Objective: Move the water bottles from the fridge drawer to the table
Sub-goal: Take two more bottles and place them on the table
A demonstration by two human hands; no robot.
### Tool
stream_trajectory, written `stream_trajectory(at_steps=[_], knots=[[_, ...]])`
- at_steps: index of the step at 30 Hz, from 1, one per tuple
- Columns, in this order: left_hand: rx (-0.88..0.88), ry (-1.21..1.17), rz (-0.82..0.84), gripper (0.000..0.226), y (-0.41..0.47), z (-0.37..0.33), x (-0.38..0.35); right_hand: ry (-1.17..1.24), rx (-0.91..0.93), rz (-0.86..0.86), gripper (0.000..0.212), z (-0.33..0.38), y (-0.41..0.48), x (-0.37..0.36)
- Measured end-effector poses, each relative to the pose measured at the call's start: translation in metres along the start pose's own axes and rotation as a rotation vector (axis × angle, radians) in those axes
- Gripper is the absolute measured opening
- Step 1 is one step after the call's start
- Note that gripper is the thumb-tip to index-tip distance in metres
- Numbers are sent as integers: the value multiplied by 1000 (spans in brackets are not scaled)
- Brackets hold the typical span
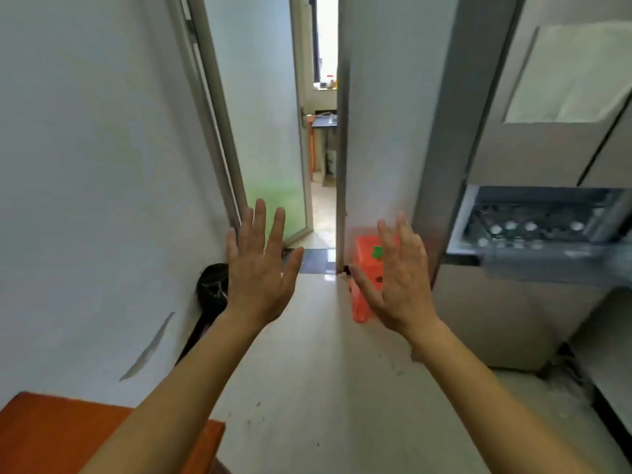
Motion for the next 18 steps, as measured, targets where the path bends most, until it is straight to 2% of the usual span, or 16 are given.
stream_trajectory(at_steps=[4,7,13,18], knots=[[-179,-110,40,67,34,-137,-49,-108,-145,-53,89,-114,-32,78],[-264,-136,78,66,55,-210,-82,-204,-218,-72,88,-180,-51,116],[-337,-85,189,71,96,-296,-168,-332,-345,-65,89,-292,-80,144],[-383,-88,210,75,157,-356,-240,-408,-401,-35,89,-383,-63,157]])
Point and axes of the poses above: each hand's wrist, its own y-axis towards the middle knuckle, its own x-axis out of the back of the hand, z = x × y, the point moved 3 cm from there along y, towards the middle knuckle, and after that the axes turned 7 degrees about z, right-handed, at the moved point
